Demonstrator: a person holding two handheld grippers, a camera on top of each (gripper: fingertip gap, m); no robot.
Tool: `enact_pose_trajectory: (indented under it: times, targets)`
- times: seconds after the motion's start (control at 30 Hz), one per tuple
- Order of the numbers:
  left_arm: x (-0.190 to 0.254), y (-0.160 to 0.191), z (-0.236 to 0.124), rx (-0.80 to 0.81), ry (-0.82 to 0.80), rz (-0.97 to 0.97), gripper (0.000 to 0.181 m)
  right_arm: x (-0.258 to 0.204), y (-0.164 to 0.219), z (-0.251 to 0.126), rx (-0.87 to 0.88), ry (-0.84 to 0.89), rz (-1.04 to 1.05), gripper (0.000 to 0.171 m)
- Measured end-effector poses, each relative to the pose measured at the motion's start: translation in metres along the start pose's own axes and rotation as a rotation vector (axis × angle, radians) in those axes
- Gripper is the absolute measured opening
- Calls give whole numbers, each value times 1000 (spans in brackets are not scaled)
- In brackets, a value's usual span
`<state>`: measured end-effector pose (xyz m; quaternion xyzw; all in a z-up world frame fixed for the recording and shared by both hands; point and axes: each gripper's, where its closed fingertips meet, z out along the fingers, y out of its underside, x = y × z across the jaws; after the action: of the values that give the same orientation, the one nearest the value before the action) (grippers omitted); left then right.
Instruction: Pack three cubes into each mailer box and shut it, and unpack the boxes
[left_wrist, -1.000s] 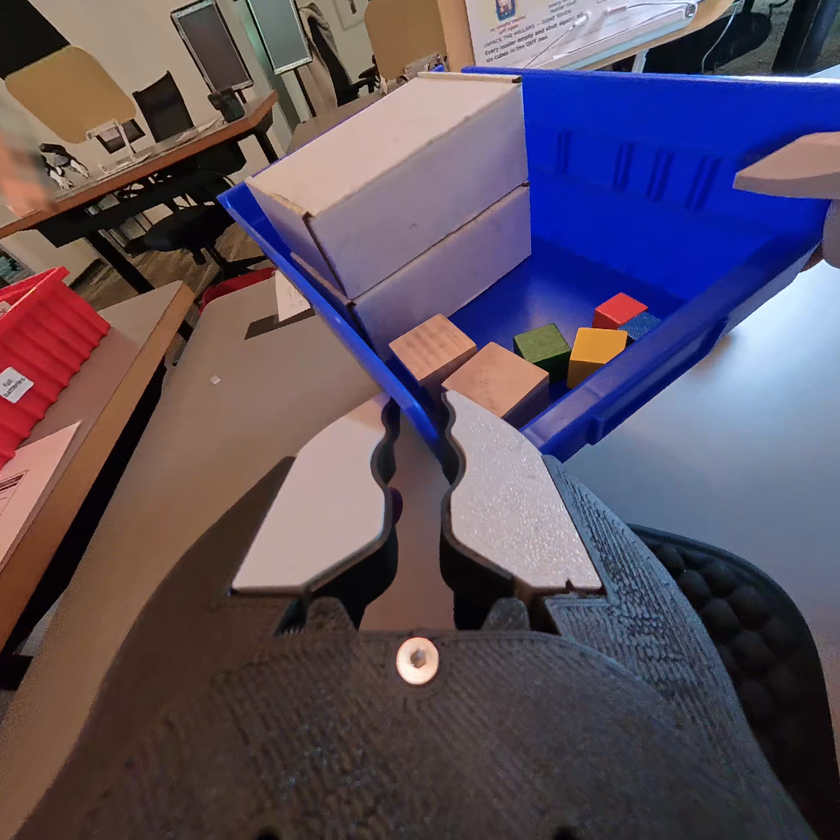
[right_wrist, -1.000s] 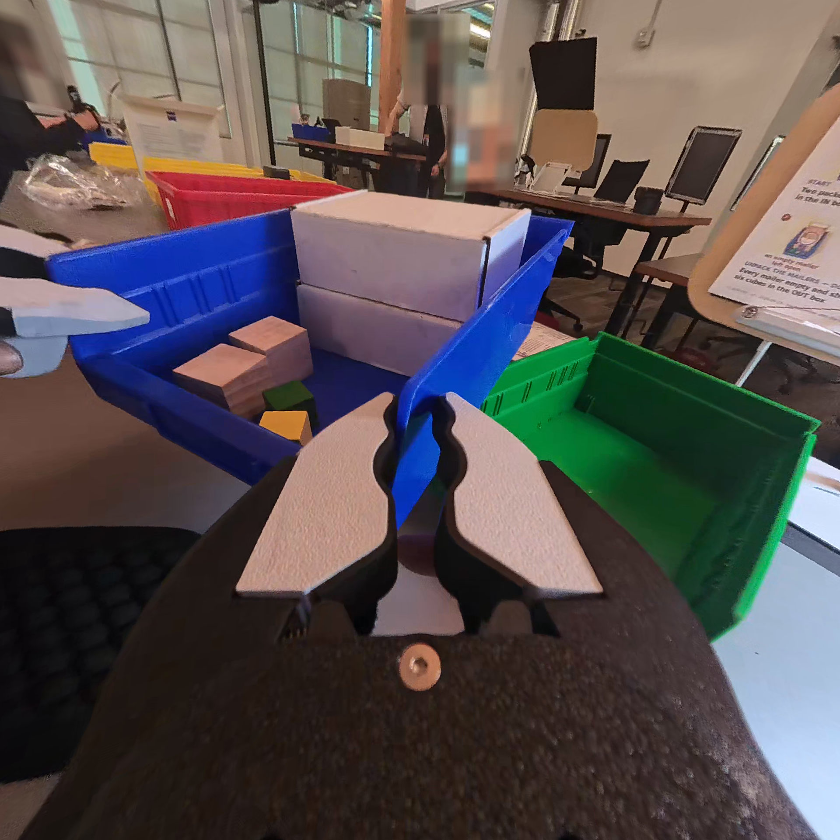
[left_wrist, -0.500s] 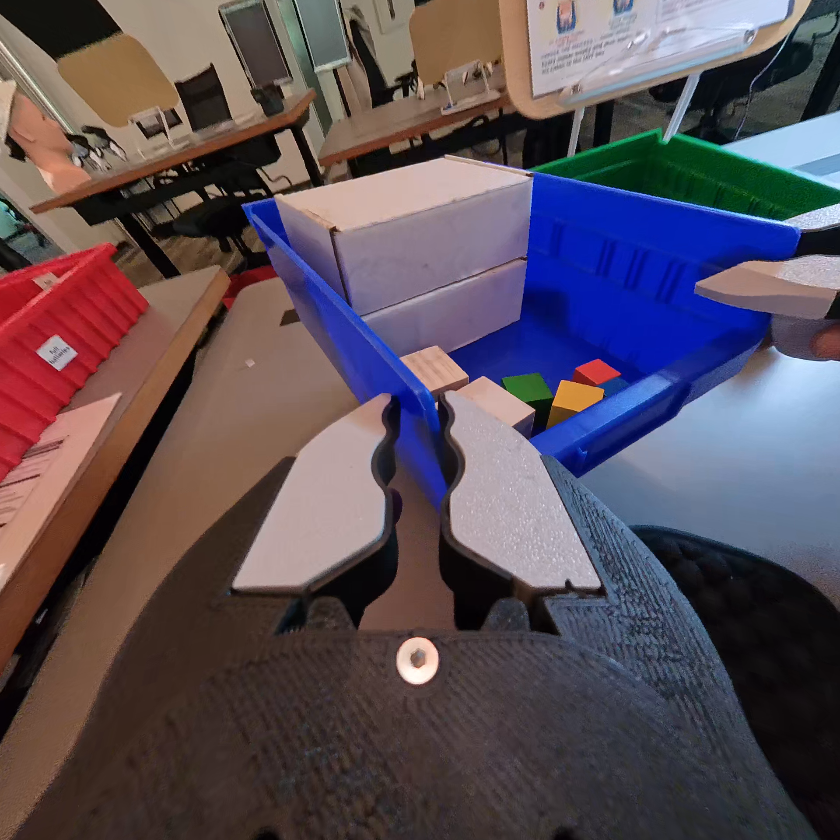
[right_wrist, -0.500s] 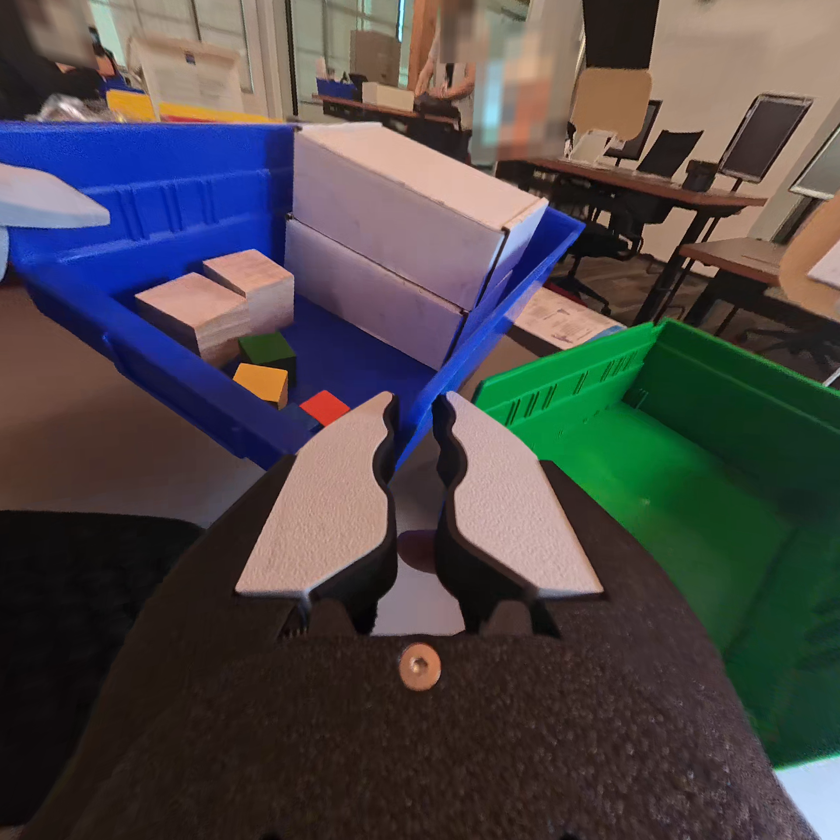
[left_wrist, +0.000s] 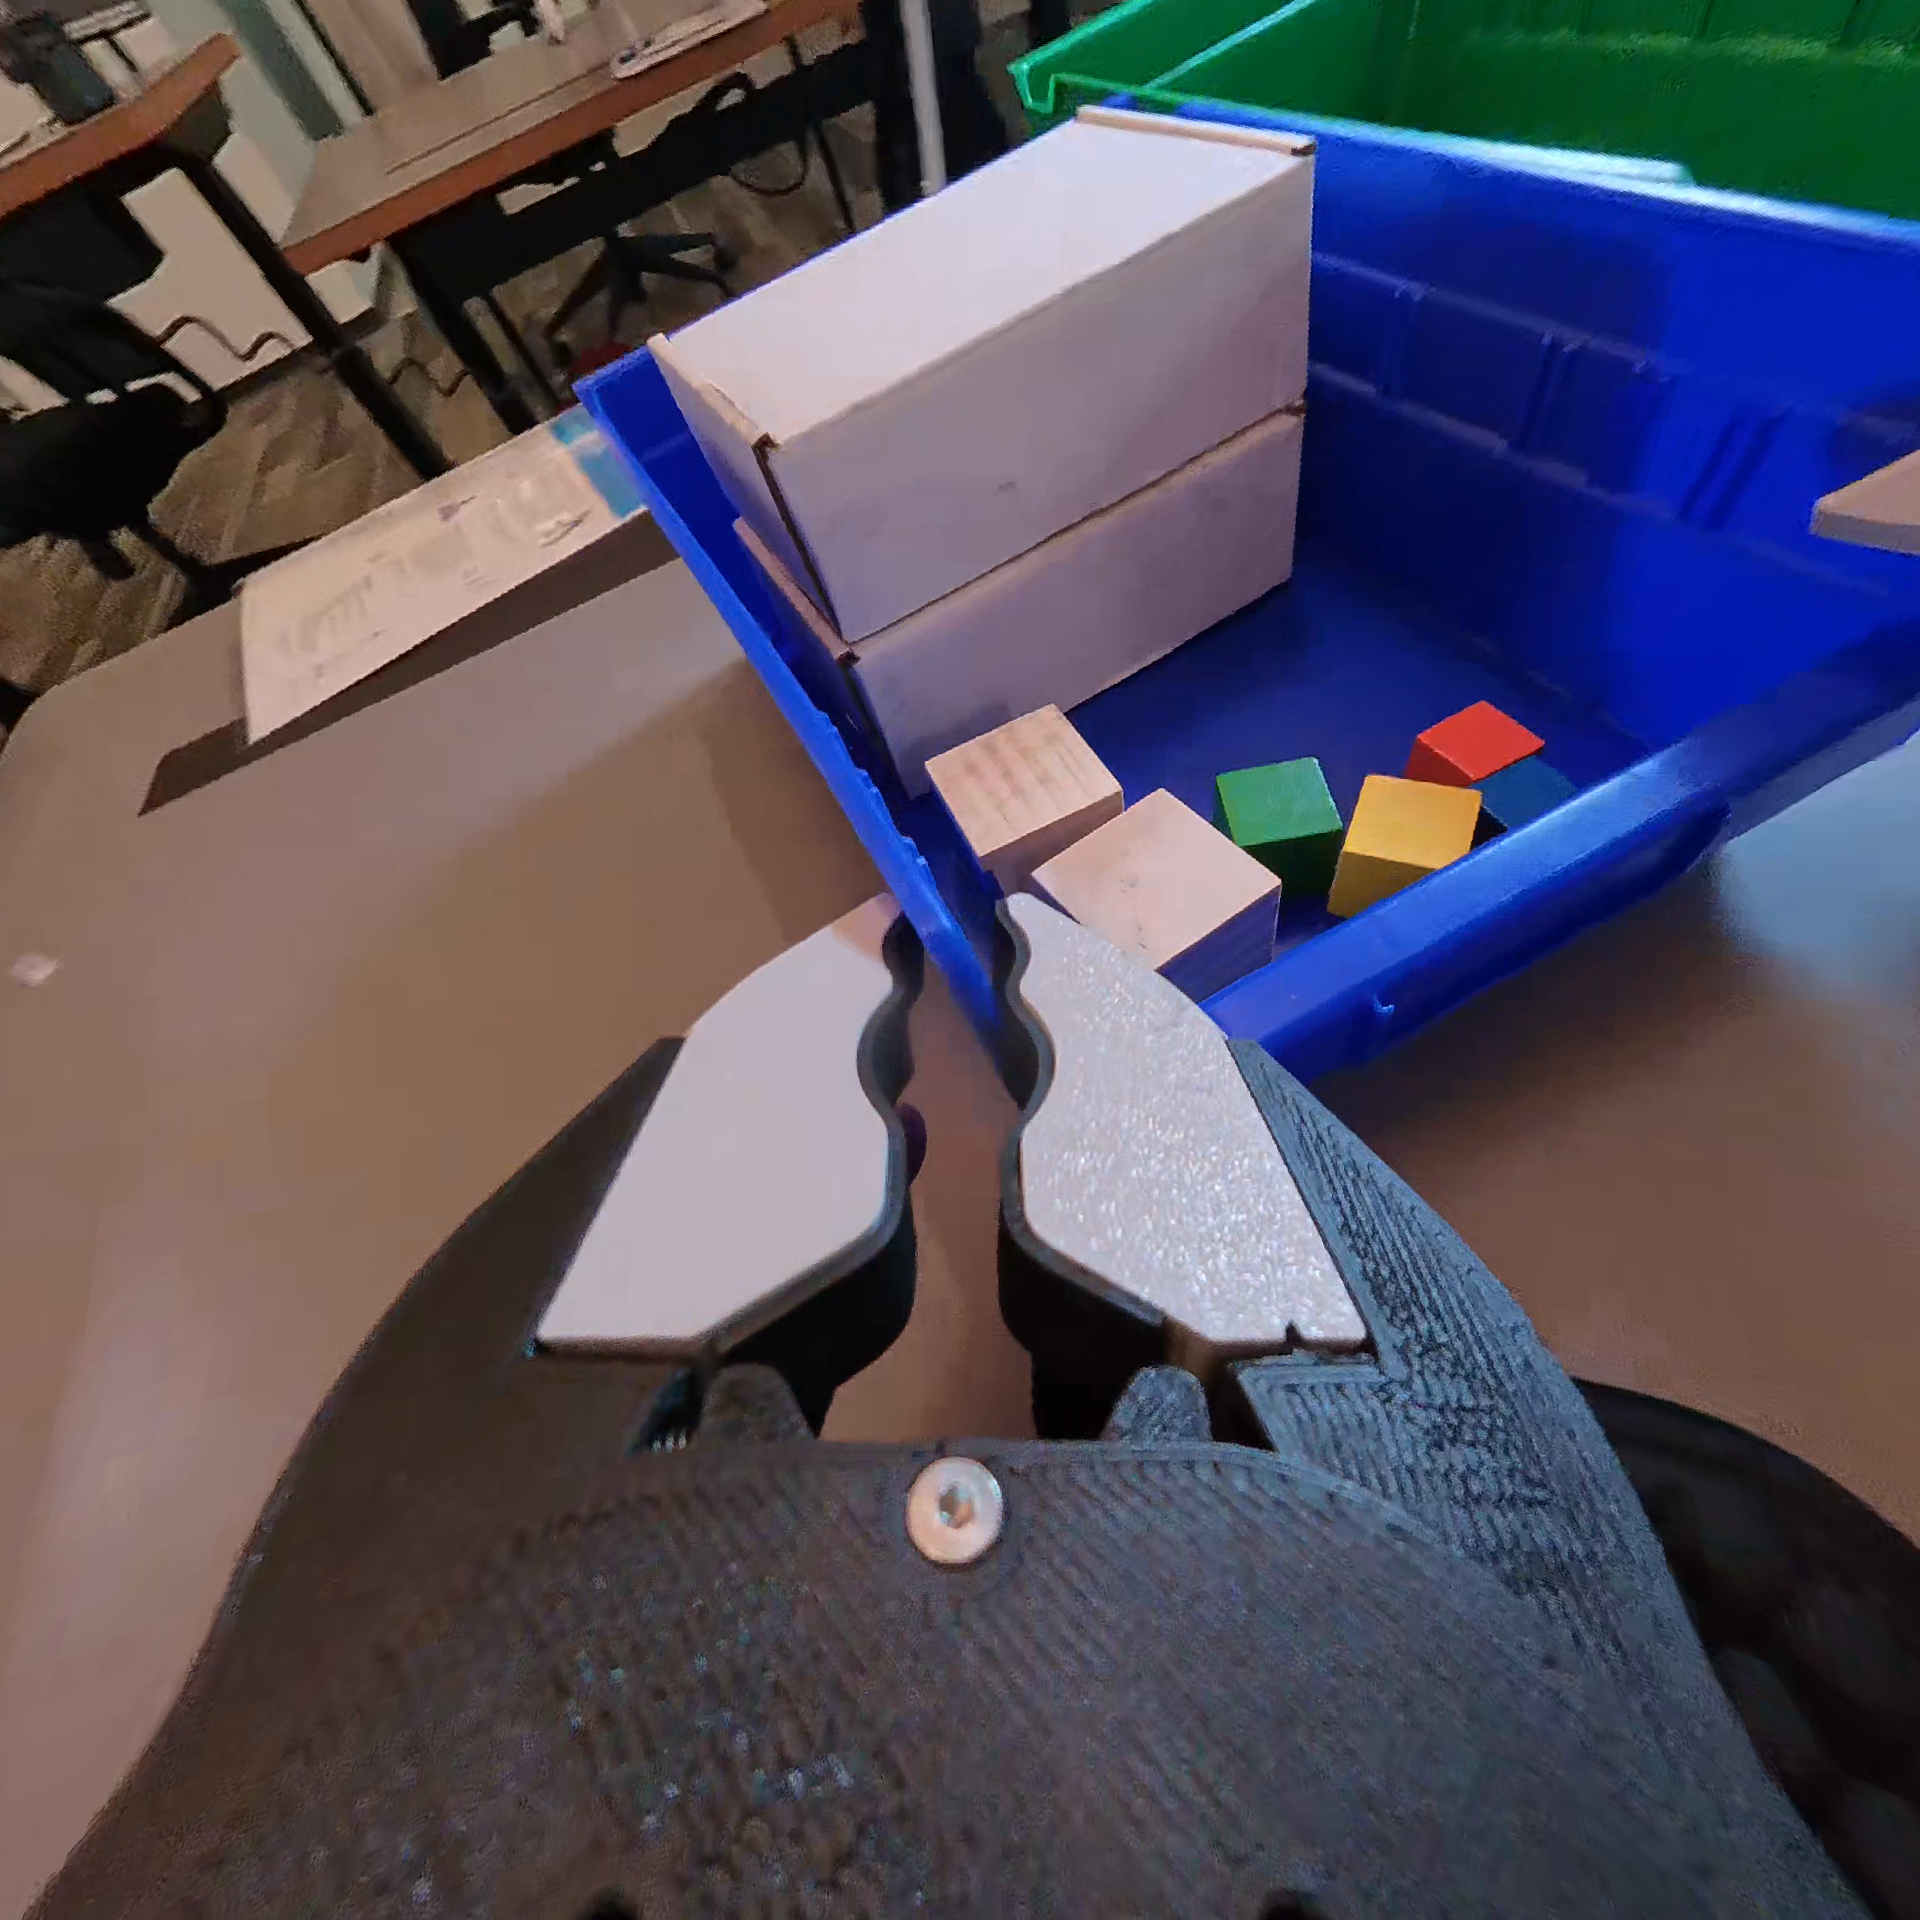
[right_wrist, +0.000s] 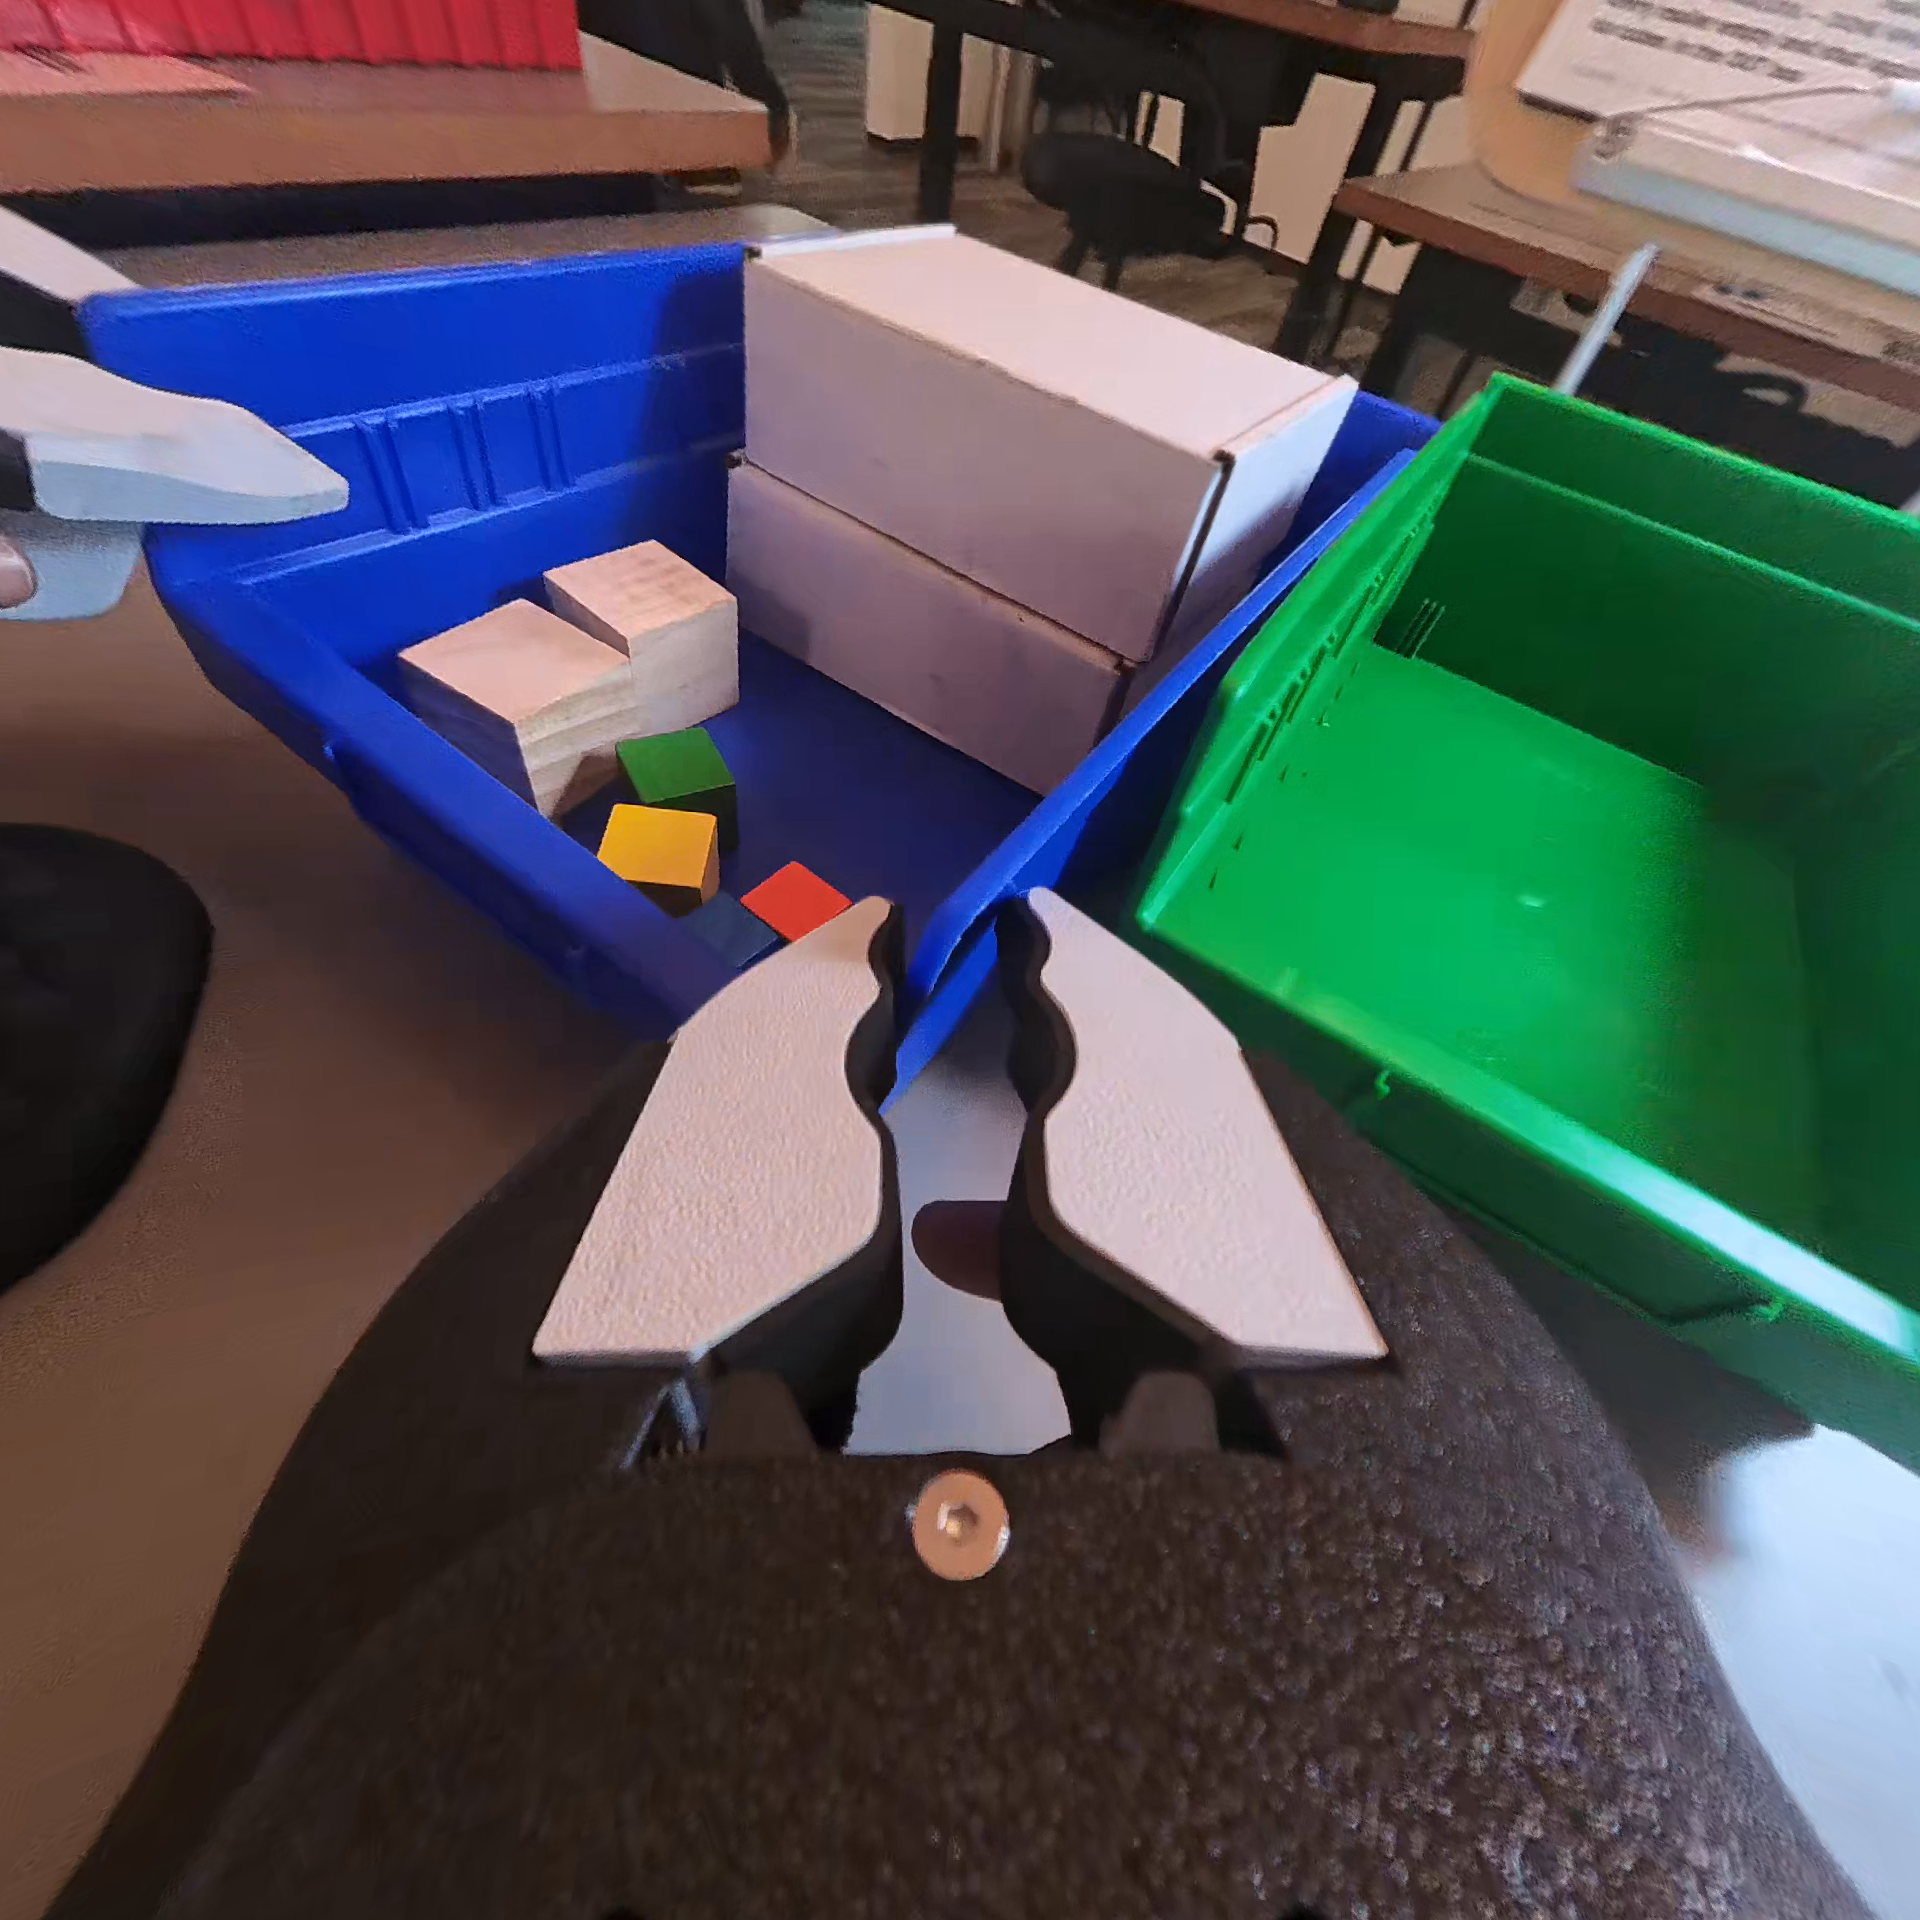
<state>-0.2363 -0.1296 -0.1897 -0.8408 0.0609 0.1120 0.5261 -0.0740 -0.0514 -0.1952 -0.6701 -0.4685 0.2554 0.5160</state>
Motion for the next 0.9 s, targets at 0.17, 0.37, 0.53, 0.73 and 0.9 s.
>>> enact_pose_trajectory:
  times: [0.17,0.37,0.53,0.73,0.9]
  targets:
    - [43,-16,31,18,149,52,13,34,18,-35,9,136,33,17]
    - [85,-49,74,40,244,65,13,86,35,-60,-2,273,129,16]
    - [86,-48,72,24,205,78,15,106,36,-50,-23,289,142,13]
    - [47,-27,38,19,79,77,30,81,18,-4,-60,186,4,12]
    - [11,-70,-9,206,-105,211,49,64,0,44,-79,201,-113,11]
